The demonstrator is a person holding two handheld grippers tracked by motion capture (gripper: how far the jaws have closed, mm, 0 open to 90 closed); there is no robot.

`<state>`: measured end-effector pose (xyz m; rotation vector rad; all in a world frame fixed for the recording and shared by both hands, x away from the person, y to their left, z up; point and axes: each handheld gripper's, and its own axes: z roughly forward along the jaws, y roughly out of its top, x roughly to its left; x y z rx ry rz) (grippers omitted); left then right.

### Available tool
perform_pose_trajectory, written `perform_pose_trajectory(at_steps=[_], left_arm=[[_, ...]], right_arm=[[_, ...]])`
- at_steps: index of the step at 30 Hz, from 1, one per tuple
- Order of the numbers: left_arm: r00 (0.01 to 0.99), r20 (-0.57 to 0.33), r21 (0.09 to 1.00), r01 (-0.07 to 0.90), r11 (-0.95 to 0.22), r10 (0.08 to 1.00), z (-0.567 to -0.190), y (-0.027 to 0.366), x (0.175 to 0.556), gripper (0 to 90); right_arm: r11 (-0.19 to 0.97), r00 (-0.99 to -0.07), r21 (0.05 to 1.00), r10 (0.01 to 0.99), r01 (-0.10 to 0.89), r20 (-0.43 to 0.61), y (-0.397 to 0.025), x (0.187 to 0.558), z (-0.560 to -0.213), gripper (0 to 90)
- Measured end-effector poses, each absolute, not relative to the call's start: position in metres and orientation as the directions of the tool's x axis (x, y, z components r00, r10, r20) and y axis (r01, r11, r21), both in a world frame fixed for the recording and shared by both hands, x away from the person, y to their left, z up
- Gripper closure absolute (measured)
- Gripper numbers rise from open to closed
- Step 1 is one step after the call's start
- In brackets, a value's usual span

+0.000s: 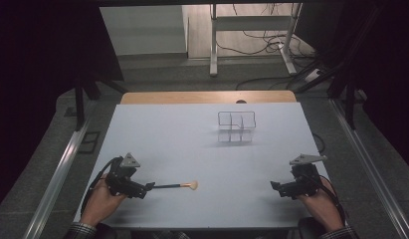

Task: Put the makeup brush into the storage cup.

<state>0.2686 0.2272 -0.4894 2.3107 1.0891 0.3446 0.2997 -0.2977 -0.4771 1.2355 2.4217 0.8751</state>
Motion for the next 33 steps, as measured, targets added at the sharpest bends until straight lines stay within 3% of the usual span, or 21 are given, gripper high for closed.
perform_pose_trajectory(at_steps=[33], left_arm=[[0.749,-0.006,0.493,0.579,-0.649,0.663,-0.480,0.167,0.308,0.0]], right_arm=[[0.453,-0.588,0.616,0.809,0.644,0.020,-0.297,0.300,-0.479,0.0]])
